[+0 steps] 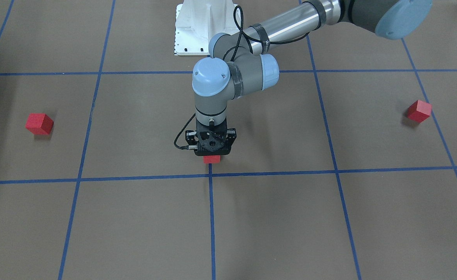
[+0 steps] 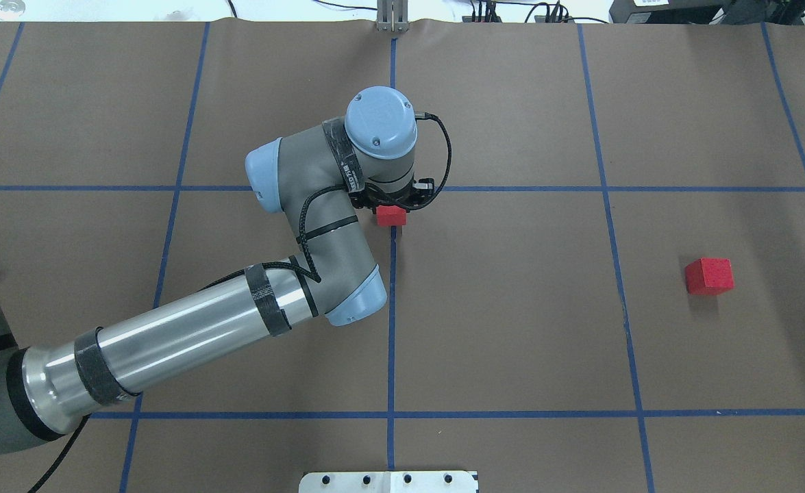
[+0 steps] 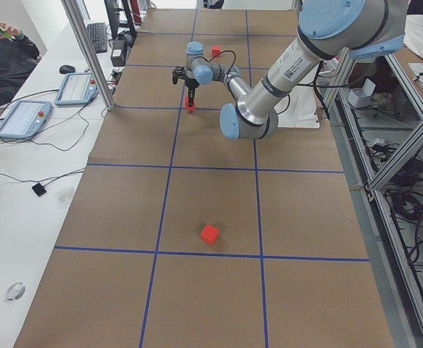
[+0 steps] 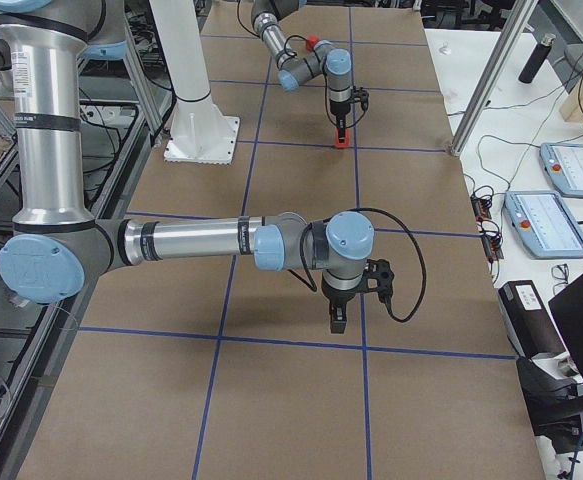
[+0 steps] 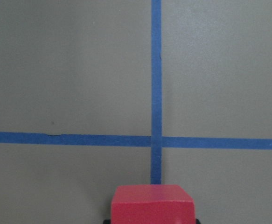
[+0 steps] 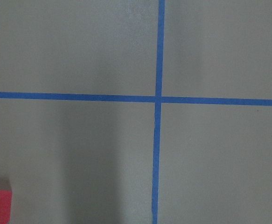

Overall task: Form red blocks into L shape at center
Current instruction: 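Release the cube at the grid center and lift the left gripper away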

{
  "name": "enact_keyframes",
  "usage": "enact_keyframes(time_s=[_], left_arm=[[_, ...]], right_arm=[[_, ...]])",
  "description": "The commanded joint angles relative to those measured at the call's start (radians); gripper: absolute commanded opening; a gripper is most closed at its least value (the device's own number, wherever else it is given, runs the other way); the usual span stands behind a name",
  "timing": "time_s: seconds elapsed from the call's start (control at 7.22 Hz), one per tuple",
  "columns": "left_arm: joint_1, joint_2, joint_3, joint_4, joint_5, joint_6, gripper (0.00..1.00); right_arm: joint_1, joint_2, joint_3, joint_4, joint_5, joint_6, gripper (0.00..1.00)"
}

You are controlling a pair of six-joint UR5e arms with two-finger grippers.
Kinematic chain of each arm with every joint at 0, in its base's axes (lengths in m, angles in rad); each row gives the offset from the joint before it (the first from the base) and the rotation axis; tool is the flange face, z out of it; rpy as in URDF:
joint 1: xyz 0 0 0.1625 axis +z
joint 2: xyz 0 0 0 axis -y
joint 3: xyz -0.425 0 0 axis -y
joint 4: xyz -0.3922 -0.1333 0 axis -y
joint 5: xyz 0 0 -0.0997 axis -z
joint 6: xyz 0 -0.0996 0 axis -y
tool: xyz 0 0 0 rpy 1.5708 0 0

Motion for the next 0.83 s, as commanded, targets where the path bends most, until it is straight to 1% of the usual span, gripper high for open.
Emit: enact_keyframes(time_s=[0.0, 0.14, 0.28, 0.42, 0.55, 0.69], left_arm=[[0.001, -0.002, 0.011, -0.001, 0.000, 0.004, 0.00], [0.001, -0.002, 0.013, -0.008, 0.000, 0.004, 0.05], [0.001, -0.002, 0.014, -0.009, 0.000, 0.004, 0.34], [0.001, -0.001, 0.014, -0.009, 0.000, 0.006, 0.88], [0.004, -0.001, 0.011, -0.008, 0.000, 0.002, 0.99], [0.004, -0.001, 0.010, -0.009, 0.000, 0.002, 1.00]], right_arm=[[0.000, 0.000, 0.000, 0.000, 0.000, 0.000, 0.99], [0.000, 0.000, 0.000, 0.000, 0.000, 0.000, 0.99], [-0.001, 0.000, 0.000, 0.000, 0.000, 0.000, 0.99], [0.000, 0.000, 0.000, 0.000, 0.000, 0.000, 0.99], [-0.001, 0.000, 0.000, 0.000, 0.000, 0.000, 0.99], [0.000, 0.002, 0.000, 0.000, 0.002, 0.000, 0.99]])
